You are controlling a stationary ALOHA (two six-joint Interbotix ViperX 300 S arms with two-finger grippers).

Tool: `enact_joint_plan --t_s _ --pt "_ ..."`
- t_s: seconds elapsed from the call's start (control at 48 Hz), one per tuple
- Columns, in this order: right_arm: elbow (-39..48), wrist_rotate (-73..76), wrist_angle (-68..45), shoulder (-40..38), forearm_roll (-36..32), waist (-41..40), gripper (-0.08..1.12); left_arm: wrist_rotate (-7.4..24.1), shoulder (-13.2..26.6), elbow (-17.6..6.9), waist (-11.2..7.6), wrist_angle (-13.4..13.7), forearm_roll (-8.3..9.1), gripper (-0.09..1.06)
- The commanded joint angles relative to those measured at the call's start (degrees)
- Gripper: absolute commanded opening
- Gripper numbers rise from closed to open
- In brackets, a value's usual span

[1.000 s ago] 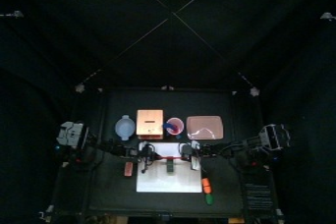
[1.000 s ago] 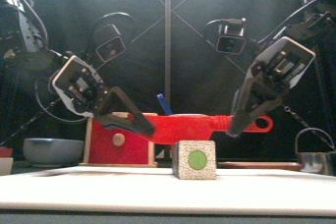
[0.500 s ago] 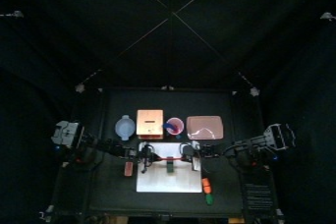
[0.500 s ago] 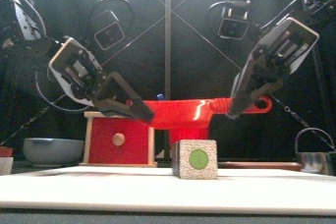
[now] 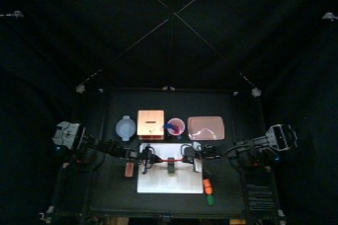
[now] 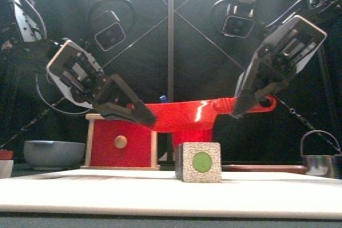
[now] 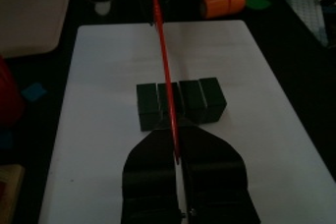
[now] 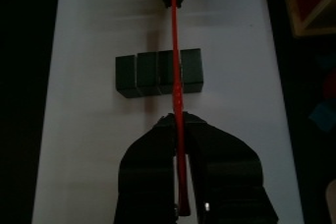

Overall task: Cut the sushi into 4 pieces with the knife
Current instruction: Cut the sushi into 4 pieces

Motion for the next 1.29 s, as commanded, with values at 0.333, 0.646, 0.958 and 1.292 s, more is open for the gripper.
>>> enact_joint_plan --t_s 0.333,0.646,0.958,1.292 --pt "-0.7 -0.18 -1.14 -0.7 -0.18 -2.37 0.06 0.35 -0.97 -1.93 0.7 -0.44 0.09 0.16" --pt "-0.18 0.0 -1.14 -0.62 0.44 -2.29 0.06 0.44 -0.7 -1.85 0.97 -0.44 0.0 0.16" --pt "-0.09 0.0 -1.14 0.26 1.41 -1.85 0.06 0.35 -0.79 -1.67 0.09 -0.44 -0.09 0.16" --pt "-0.09 0.0 -1.14 0.62 2.37 -1.05 0.06 0.26 -0.97 -1.67 -1.05 -0.44 -0.09 0.16"
